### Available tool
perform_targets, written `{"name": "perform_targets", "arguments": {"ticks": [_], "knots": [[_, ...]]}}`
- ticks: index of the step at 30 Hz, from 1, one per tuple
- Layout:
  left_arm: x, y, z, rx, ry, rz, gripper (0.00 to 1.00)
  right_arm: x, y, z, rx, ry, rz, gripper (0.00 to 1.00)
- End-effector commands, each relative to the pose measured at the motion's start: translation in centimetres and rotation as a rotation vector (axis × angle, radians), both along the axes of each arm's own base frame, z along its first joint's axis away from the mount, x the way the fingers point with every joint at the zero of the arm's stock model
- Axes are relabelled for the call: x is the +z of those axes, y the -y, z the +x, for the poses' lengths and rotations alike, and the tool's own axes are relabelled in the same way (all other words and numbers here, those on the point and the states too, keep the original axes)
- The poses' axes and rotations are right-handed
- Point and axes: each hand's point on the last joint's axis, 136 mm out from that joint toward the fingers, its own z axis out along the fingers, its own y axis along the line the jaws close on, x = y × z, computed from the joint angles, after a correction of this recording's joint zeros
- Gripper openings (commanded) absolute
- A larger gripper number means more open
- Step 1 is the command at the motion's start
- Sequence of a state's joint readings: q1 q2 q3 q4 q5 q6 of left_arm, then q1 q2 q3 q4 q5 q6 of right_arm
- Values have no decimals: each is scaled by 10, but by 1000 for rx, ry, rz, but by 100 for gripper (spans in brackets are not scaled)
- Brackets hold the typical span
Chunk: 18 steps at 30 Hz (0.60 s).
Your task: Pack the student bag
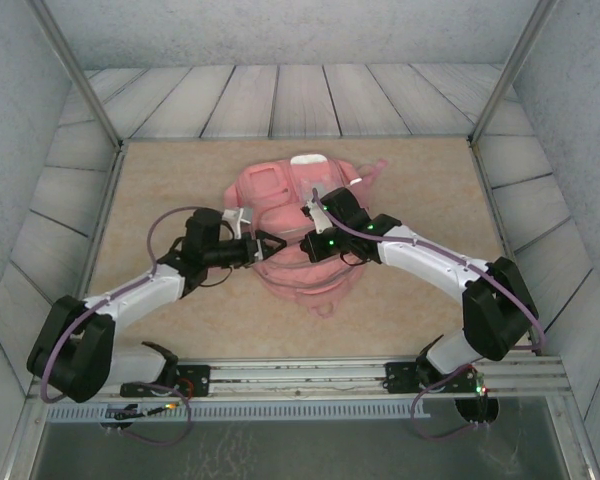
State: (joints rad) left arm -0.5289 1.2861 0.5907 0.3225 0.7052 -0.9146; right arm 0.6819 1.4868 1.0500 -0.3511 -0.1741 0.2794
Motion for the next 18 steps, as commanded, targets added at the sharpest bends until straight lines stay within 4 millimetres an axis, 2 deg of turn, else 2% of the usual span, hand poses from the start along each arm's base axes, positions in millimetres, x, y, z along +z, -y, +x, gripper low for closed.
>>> {"name": "perform_targets", "arguments": {"ticks": [1,11,16,18], "knots": [[5,4,13,84,-27,-91,69,12,-7,5,0,34,44,0],[-17,10,26,155,-131,-105,64,14,-7,4,-4,53,67,0],[-25,6,31,214,-160,-113,53,12,-6,2,5,58,69,0],[-30,5,34,229,-173,-109,45,12,-5,0,9,65,67,0]]}}
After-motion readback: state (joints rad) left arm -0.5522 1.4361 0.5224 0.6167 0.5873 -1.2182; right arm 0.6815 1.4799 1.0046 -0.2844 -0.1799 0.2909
